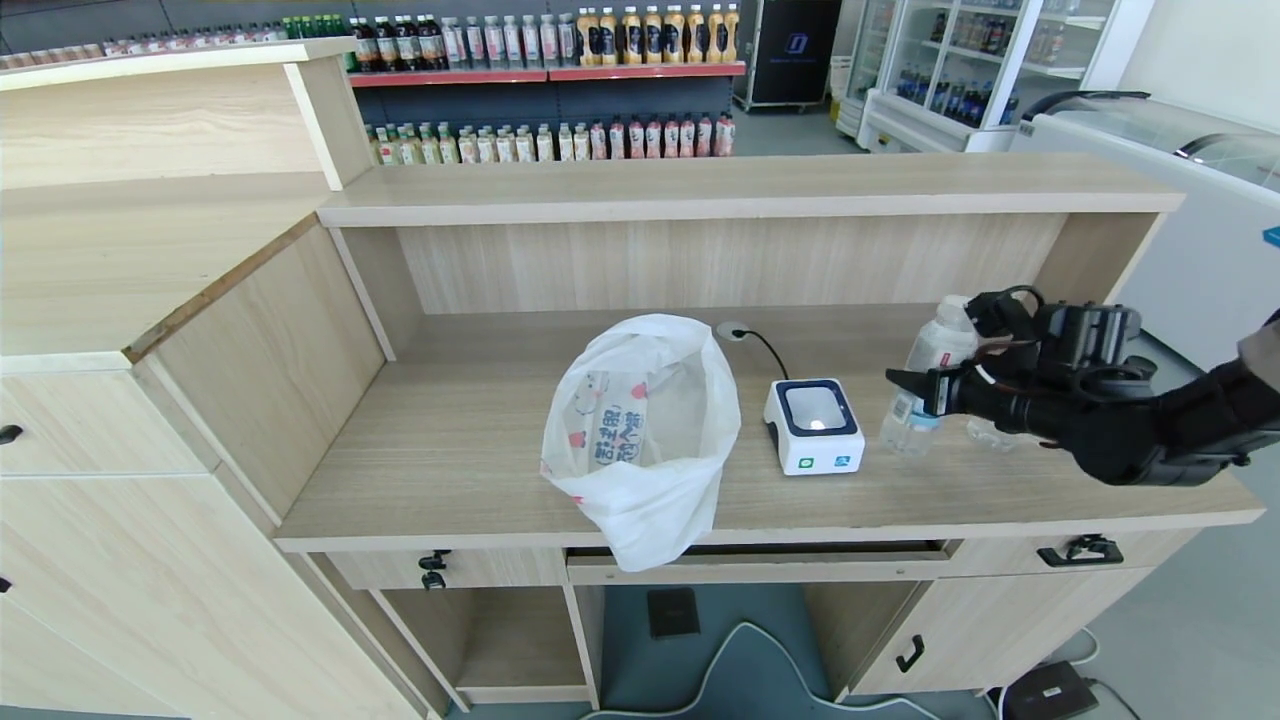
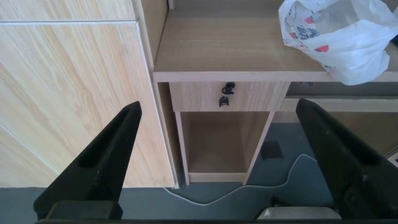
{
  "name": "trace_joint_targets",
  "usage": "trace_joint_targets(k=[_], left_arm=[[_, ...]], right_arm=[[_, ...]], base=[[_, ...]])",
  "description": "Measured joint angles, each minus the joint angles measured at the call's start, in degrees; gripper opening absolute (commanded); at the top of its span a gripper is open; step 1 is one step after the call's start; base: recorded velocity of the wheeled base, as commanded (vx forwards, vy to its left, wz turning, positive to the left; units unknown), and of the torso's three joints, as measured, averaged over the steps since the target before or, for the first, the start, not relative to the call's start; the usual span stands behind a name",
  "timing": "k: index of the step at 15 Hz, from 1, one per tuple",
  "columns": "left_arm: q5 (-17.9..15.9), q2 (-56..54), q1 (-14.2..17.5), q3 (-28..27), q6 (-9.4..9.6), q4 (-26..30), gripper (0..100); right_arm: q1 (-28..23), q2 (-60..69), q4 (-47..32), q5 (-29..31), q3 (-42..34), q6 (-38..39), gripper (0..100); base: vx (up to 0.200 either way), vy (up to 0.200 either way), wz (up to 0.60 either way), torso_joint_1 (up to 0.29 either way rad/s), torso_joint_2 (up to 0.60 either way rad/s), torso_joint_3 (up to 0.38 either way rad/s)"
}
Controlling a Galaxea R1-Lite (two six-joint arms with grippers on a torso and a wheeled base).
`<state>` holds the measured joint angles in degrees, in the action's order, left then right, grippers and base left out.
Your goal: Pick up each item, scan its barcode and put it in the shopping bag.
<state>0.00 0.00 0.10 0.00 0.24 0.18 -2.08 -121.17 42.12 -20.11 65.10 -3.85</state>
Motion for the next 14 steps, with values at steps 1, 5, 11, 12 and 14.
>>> trace_joint_targets(k=[1,5,11,12,14], left_arm=[[0.00,0.00,0.00,0.00,0.00,0.00,100],[0.00,0.00,-0.05,0.00,0.00,-0.02,100],[0.00,0.00,-0.05,0.00,0.00,0.00,100],[0.00,0.00,-0.05,0.00,0.00,0.00,100],[-0.02,0.00,-0.02,0.00,0.02,0.00,100]], right_arm=[[0.05,3.07,-5.17,-0.55,0.80,3.06,0],[0.33,17.21,-23.45,-16.01,4.61,12.61,0],[1.57,31.79,-27.61,-42.51,-0.94,14.21,0],[2.79,33.41,-27.65,-43.76,-2.34,14.38,0],[7.68,36.58,-27.73,-44.89,-4.55,16.57,0]], base=[[0.000,0.000,0.00,0.000,0.00,0.000],[0.000,0.000,0.00,0.000,0.00,0.000],[0.000,0.000,0.00,0.000,0.00,0.000],[0.000,0.000,0.00,0.000,0.00,0.000],[0.000,0.000,0.00,0.000,0.00,0.000]])
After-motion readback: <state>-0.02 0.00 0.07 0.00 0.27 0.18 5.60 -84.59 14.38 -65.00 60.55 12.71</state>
